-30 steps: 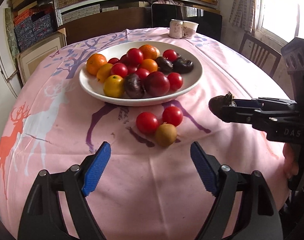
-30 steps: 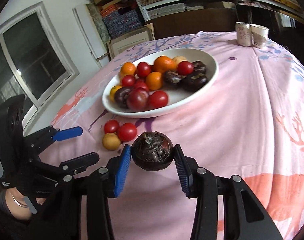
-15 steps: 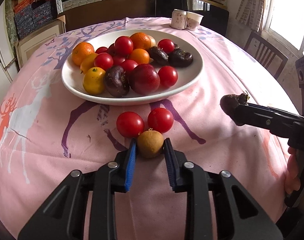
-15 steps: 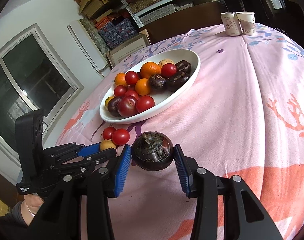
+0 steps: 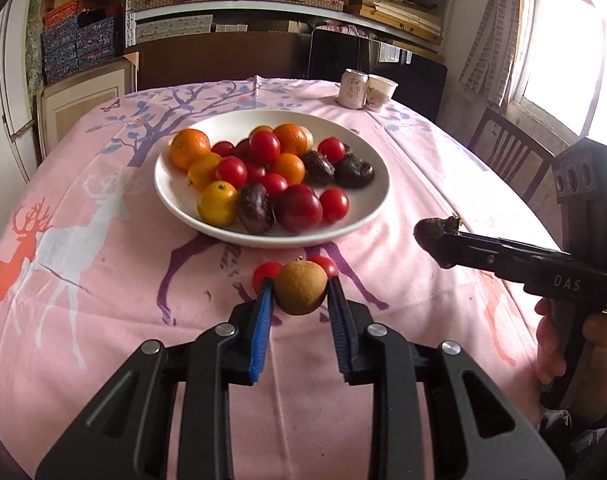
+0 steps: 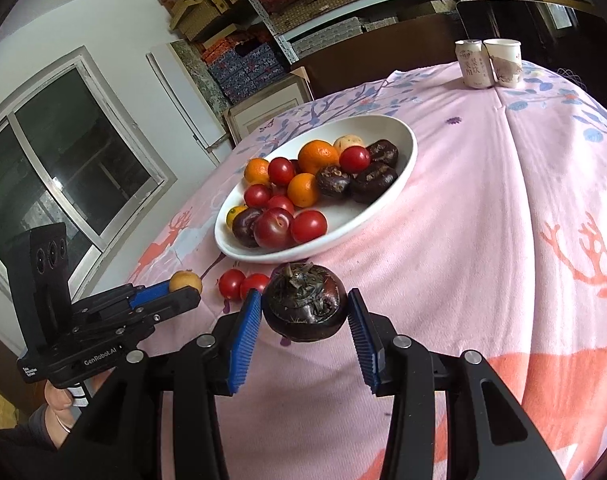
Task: Organize fruits
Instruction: 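Lower the potato and purple fruit into the white plate and open both tools, then grasp a red tomato with the right tool while the left tool grasps another red tomato, then carry both red tomatoes over the white plate and open both tools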
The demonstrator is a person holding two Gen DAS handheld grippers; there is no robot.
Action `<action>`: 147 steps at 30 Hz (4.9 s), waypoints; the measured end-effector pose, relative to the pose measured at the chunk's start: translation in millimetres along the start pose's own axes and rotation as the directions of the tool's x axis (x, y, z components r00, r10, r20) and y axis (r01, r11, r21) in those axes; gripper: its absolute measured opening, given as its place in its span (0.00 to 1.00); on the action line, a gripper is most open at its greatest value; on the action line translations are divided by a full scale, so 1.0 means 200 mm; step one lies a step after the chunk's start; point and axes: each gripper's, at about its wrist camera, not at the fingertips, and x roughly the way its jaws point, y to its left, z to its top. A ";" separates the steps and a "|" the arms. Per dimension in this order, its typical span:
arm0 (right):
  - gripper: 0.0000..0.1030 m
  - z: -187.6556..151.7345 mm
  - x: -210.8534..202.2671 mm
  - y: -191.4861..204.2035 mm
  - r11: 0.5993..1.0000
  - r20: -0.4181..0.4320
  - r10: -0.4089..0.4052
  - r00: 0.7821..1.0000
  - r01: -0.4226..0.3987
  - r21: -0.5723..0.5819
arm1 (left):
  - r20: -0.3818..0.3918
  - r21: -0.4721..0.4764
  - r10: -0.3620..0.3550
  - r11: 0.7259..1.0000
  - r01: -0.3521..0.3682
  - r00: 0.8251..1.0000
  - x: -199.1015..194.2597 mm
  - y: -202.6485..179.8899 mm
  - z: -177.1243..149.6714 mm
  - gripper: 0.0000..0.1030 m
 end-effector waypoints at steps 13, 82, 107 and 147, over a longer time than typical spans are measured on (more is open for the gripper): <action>0.49 0.45 0.28 -0.03 0.996 -0.010 -0.063 0.998 0.063 0.065 | -0.038 -0.042 0.084 0.995 -0.085 0.996 0.33 0.13 0.47 0.60; 0.29 -0.08 -0.01 -0.19 0.985 -0.057 -0.146 0.988 0.151 0.081 | -0.170 0.051 0.107 0.994 -0.099 0.980 0.33 0.01 0.02 0.35; 0.30 -0.08 0.00 -0.19 0.987 -0.062 -0.133 0.989 0.138 0.078 | -0.141 -0.016 0.065 0.998 -0.068 0.988 0.29 0.08 0.03 0.28; 0.95 0.15 -0.01 0.08 0.983 0.062 -0.182 0.981 0.181 0.017 | -0.022 0.024 0.173 0.985 -0.173 0.985 0.10 0.13 0.12 0.95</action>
